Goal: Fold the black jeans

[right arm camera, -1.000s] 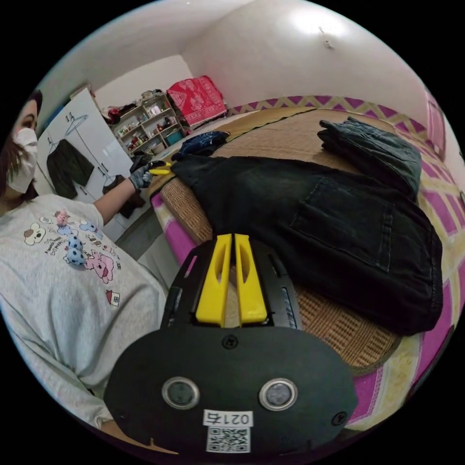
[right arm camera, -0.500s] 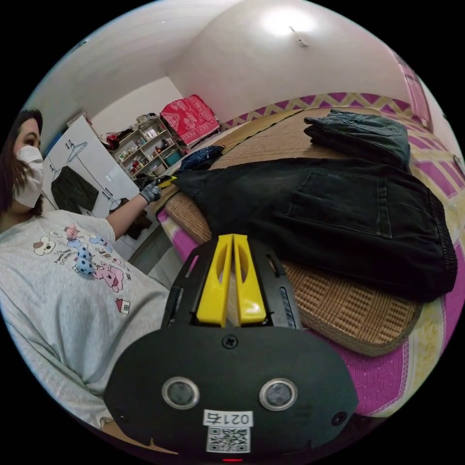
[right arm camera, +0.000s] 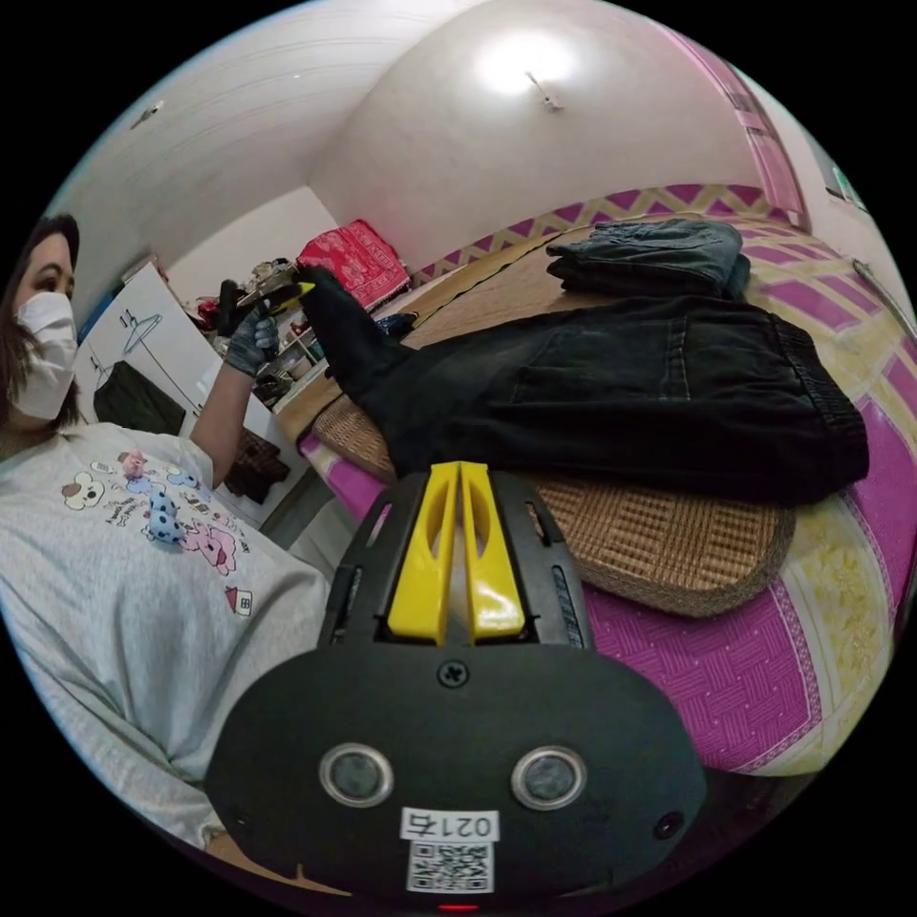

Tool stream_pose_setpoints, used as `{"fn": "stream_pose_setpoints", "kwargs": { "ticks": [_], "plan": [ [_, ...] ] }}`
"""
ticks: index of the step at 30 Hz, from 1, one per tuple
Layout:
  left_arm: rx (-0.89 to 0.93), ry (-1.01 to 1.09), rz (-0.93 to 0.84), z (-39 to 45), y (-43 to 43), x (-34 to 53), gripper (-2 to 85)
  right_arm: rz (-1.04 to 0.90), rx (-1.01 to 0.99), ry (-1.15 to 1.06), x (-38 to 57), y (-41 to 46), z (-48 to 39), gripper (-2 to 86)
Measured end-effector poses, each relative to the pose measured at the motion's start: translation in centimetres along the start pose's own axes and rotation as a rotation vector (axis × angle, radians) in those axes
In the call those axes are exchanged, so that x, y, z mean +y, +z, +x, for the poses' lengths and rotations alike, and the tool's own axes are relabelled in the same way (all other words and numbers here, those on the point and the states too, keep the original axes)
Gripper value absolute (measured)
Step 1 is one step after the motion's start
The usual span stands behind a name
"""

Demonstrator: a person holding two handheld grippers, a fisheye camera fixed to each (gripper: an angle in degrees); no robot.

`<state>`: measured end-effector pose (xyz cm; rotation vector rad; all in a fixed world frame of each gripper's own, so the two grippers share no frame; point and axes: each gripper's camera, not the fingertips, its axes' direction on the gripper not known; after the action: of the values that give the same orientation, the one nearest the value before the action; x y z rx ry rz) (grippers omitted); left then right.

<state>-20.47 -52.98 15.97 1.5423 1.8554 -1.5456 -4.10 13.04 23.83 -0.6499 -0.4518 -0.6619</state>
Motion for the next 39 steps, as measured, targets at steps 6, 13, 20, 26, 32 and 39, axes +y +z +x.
{"fn": "stream_pose_setpoints", "kwargs": {
  "ticks": [6, 13, 20, 26, 32, 39],
  "plan": [
    [0.163, 0.185, -0.231, 17.5, 17.5, 3.6, 2.6, 0.013, 0.004, 0.002, 1.0, -1.8, 0.9, -0.5],
    [0.158, 0.186, -0.331, 24.3, 26.8, 9.3, 1.8, 0.034, 0.026, 0.029, 2.2, -4.2, 2.2, -0.1],
    [0.22, 0.188, -0.38, 27.3, 31.2, 12.4, 5.2, 0.252, 0.131, 0.382, 3.4, -9.2, 8.9, 8.5],
    [0.369, 0.264, -0.329, 28.1, 30.0, 13.6, 4.5, 0.476, 0.158, 0.75, 5.6, -13.5, 15.8, 13.2],
    [0.425, 0.183, -0.266, 26.7, 27.9, 14.5, -0.6, 0.49, 0.129, 0.85, 3.0, -13.3, 19.7, 14.0],
    [0.414, 0.14, -0.211, 24.7, 24.5, 16.4, -1.0, 0.514, -0.037, 0.92, 0.9, -11.6, 23.9, 12.4]
  ]
}}
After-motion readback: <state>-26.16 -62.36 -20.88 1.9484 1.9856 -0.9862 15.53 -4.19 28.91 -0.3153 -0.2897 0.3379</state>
